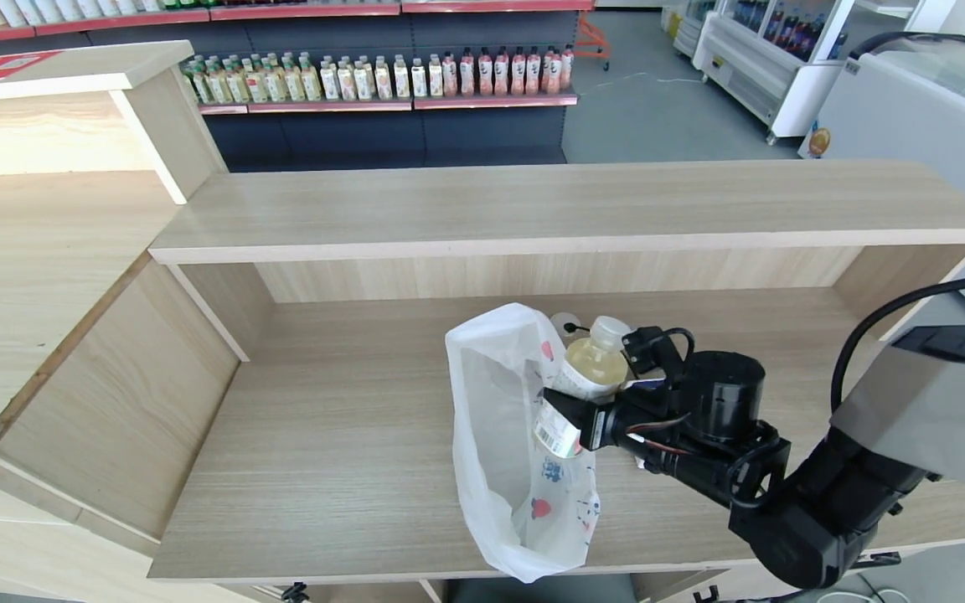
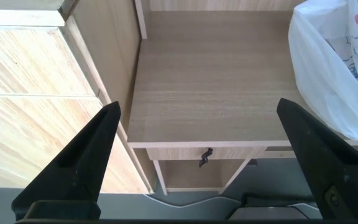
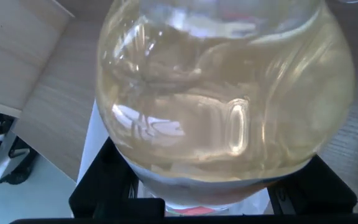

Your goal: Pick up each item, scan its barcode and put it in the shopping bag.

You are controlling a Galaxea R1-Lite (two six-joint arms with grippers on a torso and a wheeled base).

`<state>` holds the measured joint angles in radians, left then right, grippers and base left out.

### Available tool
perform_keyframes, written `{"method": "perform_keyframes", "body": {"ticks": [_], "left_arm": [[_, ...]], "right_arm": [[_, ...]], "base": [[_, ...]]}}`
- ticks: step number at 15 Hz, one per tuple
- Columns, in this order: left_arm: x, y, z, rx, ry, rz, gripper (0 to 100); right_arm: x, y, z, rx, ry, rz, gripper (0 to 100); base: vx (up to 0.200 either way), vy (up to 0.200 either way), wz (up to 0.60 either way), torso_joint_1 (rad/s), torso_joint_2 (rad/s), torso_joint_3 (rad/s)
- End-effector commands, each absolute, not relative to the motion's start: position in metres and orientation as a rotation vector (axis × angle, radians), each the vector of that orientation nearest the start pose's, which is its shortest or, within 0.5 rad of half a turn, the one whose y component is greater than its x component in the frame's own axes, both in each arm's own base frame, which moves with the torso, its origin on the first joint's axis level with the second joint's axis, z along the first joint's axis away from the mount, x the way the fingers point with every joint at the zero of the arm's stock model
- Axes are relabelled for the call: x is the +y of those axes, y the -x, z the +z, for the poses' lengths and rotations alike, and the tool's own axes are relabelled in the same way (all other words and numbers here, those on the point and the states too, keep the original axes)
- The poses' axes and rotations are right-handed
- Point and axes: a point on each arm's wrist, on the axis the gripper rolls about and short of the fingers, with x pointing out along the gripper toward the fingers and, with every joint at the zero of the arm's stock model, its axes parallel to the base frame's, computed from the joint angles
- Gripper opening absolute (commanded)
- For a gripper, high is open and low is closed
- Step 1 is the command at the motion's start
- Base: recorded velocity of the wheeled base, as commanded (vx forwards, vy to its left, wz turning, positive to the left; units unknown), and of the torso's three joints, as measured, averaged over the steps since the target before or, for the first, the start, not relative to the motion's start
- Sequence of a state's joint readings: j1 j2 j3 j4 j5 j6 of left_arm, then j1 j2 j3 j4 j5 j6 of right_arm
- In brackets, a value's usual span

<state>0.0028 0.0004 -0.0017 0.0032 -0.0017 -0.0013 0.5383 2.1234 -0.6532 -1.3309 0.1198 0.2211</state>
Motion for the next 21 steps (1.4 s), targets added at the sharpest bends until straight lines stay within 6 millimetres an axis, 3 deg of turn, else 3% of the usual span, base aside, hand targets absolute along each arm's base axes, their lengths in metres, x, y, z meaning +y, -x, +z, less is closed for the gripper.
{"method": "perform_keyframes", "body": {"ticks": [1, 3, 8, 11, 18, 19, 21], "left_arm": [[0.000, 0.023, 0.076, 0.002, 0.002, 0.002, 100], [0.000, 0.023, 0.076, 0.002, 0.002, 0.002, 100], [0.000, 0.023, 0.076, 0.002, 0.002, 0.002, 100], [0.000, 0.023, 0.076, 0.002, 0.002, 0.002, 100], [0.000, 0.023, 0.076, 0.002, 0.002, 0.002, 100], [0.000, 0.023, 0.076, 0.002, 0.002, 0.002, 100], [0.000, 0.023, 0.076, 0.002, 0.002, 0.002, 100]], "right_arm": [[0.185, -0.303, 0.054, 0.263, -0.176, 0.636, 0], [0.190, -0.309, 0.038, 0.276, -0.169, 0.641, 0], [0.207, -0.335, 0.019, 0.262, -0.165, 0.657, 0], [0.223, -0.356, 0.006, 0.227, -0.078, 0.679, 0], [0.239, -0.383, 0.005, 0.150, 0.001, 0.736, 0], [0.240, -0.382, 0.007, 0.148, -0.002, 0.776, 100], [0.242, -0.384, 0.014, 0.124, -0.011, 0.804, 100]], "base": [[0.000, 0.000, 0.00, 0.000, 0.00, 0.000], [0.000, 0.000, 0.00, 0.000, 0.00, 0.000], [0.000, 0.000, 0.00, 0.000, 0.00, 0.000], [0.000, 0.000, 0.00, 0.000, 0.00, 0.000], [0.000, 0.000, 0.00, 0.000, 0.00, 0.000], [0.000, 0.000, 0.00, 0.000, 0.00, 0.000], [0.000, 0.000, 0.00, 0.000, 0.00, 0.000]]}}
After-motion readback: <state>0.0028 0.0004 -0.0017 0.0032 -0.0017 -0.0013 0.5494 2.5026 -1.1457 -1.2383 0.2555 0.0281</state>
